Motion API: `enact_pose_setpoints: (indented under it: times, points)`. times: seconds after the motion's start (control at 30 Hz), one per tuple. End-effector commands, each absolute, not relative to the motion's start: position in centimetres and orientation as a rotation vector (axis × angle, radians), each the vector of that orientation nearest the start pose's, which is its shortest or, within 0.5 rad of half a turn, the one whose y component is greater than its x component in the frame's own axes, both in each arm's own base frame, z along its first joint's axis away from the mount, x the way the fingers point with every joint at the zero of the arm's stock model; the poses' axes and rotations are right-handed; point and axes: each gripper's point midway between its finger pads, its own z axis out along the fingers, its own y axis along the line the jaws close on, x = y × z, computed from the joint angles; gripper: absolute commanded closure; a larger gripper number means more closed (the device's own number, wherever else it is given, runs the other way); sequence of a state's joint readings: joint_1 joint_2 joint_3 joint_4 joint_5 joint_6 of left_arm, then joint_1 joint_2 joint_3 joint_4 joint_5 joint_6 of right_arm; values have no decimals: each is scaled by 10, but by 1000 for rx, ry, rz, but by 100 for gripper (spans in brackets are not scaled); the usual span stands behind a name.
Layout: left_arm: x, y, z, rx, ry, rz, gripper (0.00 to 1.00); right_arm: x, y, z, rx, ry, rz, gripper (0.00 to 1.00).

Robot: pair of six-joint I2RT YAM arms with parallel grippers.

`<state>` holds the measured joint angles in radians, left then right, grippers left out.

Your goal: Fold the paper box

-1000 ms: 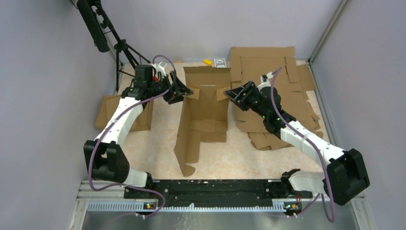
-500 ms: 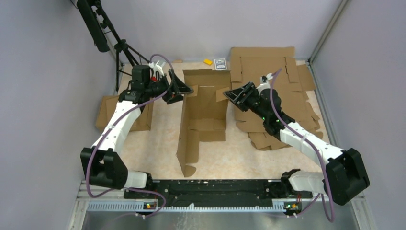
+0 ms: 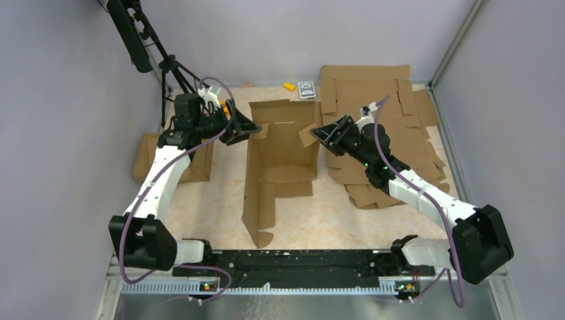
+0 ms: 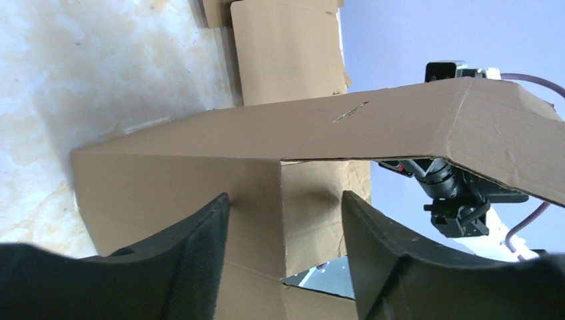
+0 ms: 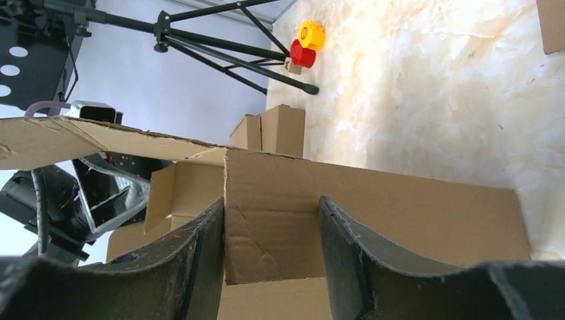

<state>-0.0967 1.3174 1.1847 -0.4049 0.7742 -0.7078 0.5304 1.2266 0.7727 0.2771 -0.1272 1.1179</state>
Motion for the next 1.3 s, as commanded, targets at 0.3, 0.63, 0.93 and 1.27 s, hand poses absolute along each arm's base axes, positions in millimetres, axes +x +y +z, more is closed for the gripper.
enact_pose_setpoints:
  times: [0.3,0.63,0.93,1.27]
  points:
    - [322,-176,287,-140,2148,-1331,62,322,291,279,382,1841,1364,51]
    - [322,-165,290,-107,2150,-1202,36,328,290,267,387,1878,1294,52]
    - [316,-151,292,-121,2138,-1087,16,328,288,263,386,1891,1270,53]
    - [297,-143,299,-133,2106,-1058,13,323,288,253,382,1922,1245,53]
